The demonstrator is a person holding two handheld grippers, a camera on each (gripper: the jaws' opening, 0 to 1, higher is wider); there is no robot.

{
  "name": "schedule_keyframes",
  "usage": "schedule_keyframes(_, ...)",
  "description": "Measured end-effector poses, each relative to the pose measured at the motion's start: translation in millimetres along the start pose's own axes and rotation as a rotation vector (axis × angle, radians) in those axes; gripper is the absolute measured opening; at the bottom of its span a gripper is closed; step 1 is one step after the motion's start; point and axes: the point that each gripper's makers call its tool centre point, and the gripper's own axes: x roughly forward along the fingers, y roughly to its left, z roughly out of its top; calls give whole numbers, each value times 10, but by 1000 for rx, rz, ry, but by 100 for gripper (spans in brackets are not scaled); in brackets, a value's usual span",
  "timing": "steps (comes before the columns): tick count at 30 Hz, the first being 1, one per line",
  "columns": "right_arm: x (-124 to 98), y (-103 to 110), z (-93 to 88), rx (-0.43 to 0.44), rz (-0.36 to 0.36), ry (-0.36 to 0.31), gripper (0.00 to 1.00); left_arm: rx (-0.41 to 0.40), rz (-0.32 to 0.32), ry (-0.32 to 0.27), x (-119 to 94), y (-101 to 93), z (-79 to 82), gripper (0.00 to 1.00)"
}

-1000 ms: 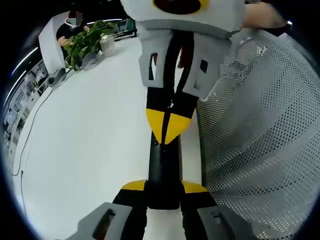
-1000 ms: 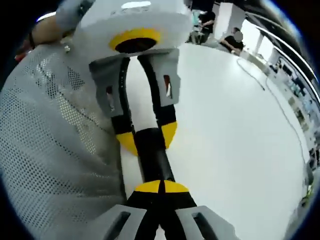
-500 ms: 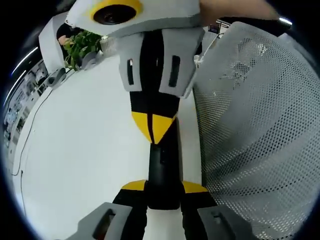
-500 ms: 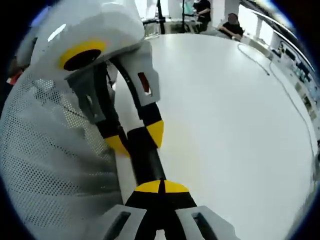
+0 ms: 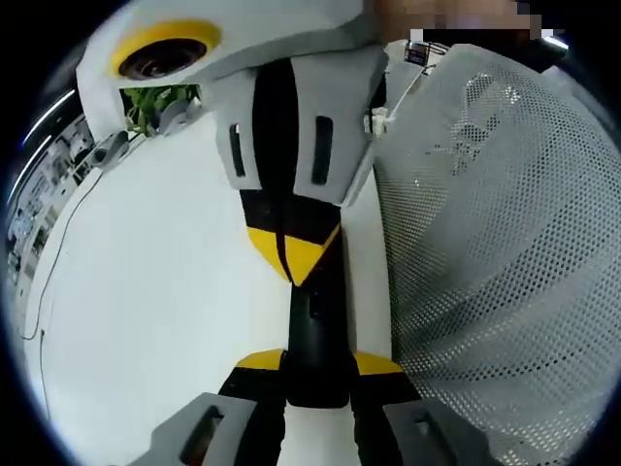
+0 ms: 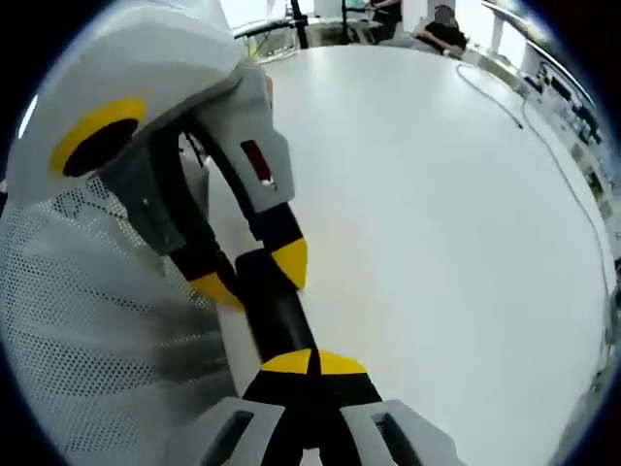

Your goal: Press the specified remote control buttons in sequence, fully releasing each button before pressing the next.

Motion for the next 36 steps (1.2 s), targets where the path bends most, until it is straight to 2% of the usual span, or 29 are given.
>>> schedule_keyframes(3,-22,4,19,113,-5,-84,0,-1,1,-1,1,1,-1,25)
schedule_keyframes(4,-29,35,8,138,9,-88,0,0,1,-1,0,0,-1,25)
schedule_keyframes(7,-62,209,62,141,80,-134,0,1,-1,0,0,1,0,25)
schedule_keyframes(9,-59,239,88,93,63,-154,0,1,-2,1,1,2,-1,25)
schedule_keyframes(12,-8,237,78,43,33,-141,0,1,-2,0,1,3,0,25)
schedule_keyframes(14,-22,161,75,10,-32,-124,0,-3,-1,-3,1,2,-1,25)
schedule_keyframes(15,-31,131,38,-39,-56,-96,0,-2,-1,-5,2,2,0,25)
schedule_keyframes(16,-18,172,56,-80,-48,-104,0,-3,-1,-5,2,2,-2,25)
schedule_keyframes(18,-12,189,55,-99,-51,-89,0,-2,-1,-4,1,2,-1,25)
schedule_keyframes(24,13,172,74,-117,-48,-75,0,-8,-6,-9,0,2,-2,25)
schedule_keyframes(28,24,177,80,-173,-80,-61,0,-9,-5,-10,0,2,-2,25)
schedule_keyframes(33,-1,166,82,-93,-74,-139,0,-10,-5,-9,-1,0,-2,25)
schedule_keyframes(36,-4,200,85,-130,-89,-134,0,-11,-4,-11,-1,0,-4,25)
